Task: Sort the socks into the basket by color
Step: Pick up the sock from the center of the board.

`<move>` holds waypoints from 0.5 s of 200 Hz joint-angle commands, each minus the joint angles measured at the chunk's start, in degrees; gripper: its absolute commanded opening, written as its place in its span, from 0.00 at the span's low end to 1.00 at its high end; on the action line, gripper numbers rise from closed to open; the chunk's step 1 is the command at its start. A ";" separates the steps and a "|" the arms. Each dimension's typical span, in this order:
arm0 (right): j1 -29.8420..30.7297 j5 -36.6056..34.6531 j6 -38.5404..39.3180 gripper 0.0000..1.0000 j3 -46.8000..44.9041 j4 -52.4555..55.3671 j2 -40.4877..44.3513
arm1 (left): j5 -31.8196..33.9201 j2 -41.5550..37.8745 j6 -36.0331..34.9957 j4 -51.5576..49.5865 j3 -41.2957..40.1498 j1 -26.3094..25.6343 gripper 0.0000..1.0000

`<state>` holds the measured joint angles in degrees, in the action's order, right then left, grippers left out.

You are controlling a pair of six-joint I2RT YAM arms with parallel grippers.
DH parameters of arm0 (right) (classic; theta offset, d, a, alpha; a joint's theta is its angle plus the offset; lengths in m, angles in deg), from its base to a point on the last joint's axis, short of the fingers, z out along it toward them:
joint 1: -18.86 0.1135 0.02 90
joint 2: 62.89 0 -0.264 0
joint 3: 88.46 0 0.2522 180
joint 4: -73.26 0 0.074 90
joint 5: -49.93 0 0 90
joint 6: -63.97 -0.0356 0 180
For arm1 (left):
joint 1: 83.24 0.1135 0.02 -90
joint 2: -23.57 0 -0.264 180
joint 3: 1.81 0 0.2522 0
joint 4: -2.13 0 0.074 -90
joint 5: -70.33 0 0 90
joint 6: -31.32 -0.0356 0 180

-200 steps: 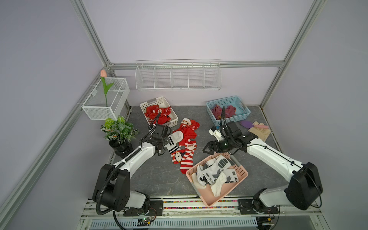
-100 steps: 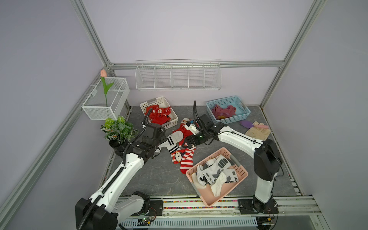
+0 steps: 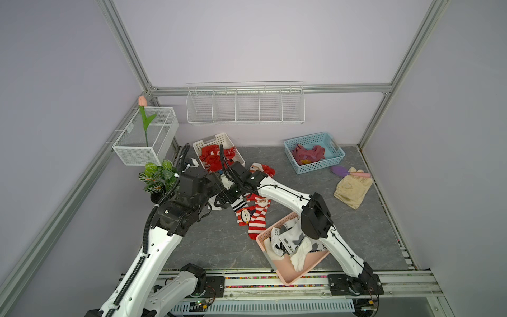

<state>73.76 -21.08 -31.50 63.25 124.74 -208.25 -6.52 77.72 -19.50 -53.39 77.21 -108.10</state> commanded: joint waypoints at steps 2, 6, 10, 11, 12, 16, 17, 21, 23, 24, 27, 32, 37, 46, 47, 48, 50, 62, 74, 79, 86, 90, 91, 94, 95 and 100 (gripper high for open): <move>0.64 -2.76 3.55 0.96 8.60 5.44 -5.95 | -3.42 0.06 -0.72 -3.37 1.52 0.60 0.50; 0.88 -2.52 3.59 0.96 9.78 5.36 -6.84 | -3.97 -0.13 -0.83 -3.29 1.39 0.60 0.50; 0.98 -2.50 3.79 0.96 10.61 4.92 -7.69 | -4.44 -0.41 -0.86 -3.14 1.17 0.59 0.50; 1.08 -2.57 3.80 0.96 10.73 4.87 -7.81 | -4.49 -0.52 -0.86 -3.10 1.09 0.60 0.50; 1.17 -2.60 3.85 0.96 10.92 4.72 -8.00 | -4.56 -0.62 -0.86 -3.08 0.97 0.60 0.50; 1.42 -3.02 4.18 0.96 11.31 4.20 -8.57 | -4.79 -0.79 -0.86 -2.99 0.66 0.60 0.51; 1.47 -3.14 4.25 0.96 11.35 4.07 -8.68 | -4.84 -0.80 -0.86 -2.94 0.57 0.60 0.51; 1.80 -3.73 4.60 0.96 11.46 3.37 -9.16 | -4.99 -1.04 -0.86 -2.83 0.28 0.80 0.51; 1.86 -4.05 4.77 0.96 11.53 3.10 -9.33 | -5.22 -1.08 -0.90 -2.83 0.17 0.92 0.51; 1.87 -4.22 4.86 0.96 11.54 2.86 -9.46 | -5.32 -1.12 -0.97 -2.82 0.11 0.98 0.51; 1.97 -4.67 5.00 0.96 11.57 2.37 -9.70 | -5.84 -1.10 -1.06 -2.73 -0.01 1.33 0.51; 2.16 -5.22 5.11 0.96 11.56 1.69 -10.20 | -6.90 -1.07 -1.20 -2.80 -0.10 1.96 0.51; 2.23 -5.43 5.06 0.96 11.54 0.91 -10.71 | -7.92 -1.02 -1.50 -2.81 -0.05 2.47 0.51; 2.25 -5.62 4.75 0.97 11.54 -0.54 -11.61 | -9.01 -1.07 -1.89 -2.89 0.04 3.08 0.52; 2.25 -5.67 4.72 0.96 11.55 -0.67 -11.74 | -9.06 -1.07 -1.99 -2.93 0.04 3.16 0.52; 2.29 -5.69 4.70 0.96 11.55 -0.82 -11.85 | -9.12 -1.07 -2.04 -2.96 0.05 3.20 0.52; 2.27 -5.77 4.69 0.96 11.55 -1.20 -12.05 | -9.31 -1.09 -2.19 -3.02 0.09 3.36 0.52; 2.47 -6.91 5.18 0.96 11.79 -2.41 -13.36 | -10.42 -1.11 -2.74 -3.40 0.31 4.28 0.52; 2.78 -8.18 5.47 0.95 13.13 -2.57 -15.00 | -11.81 -1.18 -3.38 -3.80 0.55 5.13 0.52; 2.93 -8.59 5.50 0.94 13.84 -2.46 -15.72 | -12.01 -1.27 -3.63 -4.00 0.65 5.31 0.52; 3.04 -9.00 5.50 0.92 14.78 -2.02 -16.77 | -12.19 -1.37 -4.05 -4.24 0.90 5.55 0.52; 3.16 -9.20 5.53 0.91 15.23 -1.76 -17.32 | -12.18 -1.45 -4.16 -4.36 1.00 5.60 0.52; 3.14 -9.26 5.55 0.91 15.32 -1.72 -17.41 | -12.22 -1.43 -4.26 -4.37 1.05 5.56 0.52; 3.18 -9.43 5.51 0.89 15.55 -1.61 -17.75 | -12.26 -1.48 -4.51 -4.45 1.15 5.65 0.52; 3.24 -9.50 5.53 0.89 15.57 -1.56 -17.85 | -12.27 -1.54 -4.58 -4.46 1.22 5.68 0.52; 3.42 -9.72 5.65 0.85 15.68 -1.47 -18.31 | -12.27 -1.62 -4.89 -4.68 1.39 5.67 0.53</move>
<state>76.40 -28.34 -27.33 76.95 123.25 -223.81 -16.77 77.31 -21.95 -55.53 77.23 -103.01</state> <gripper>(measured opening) 0.898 0.521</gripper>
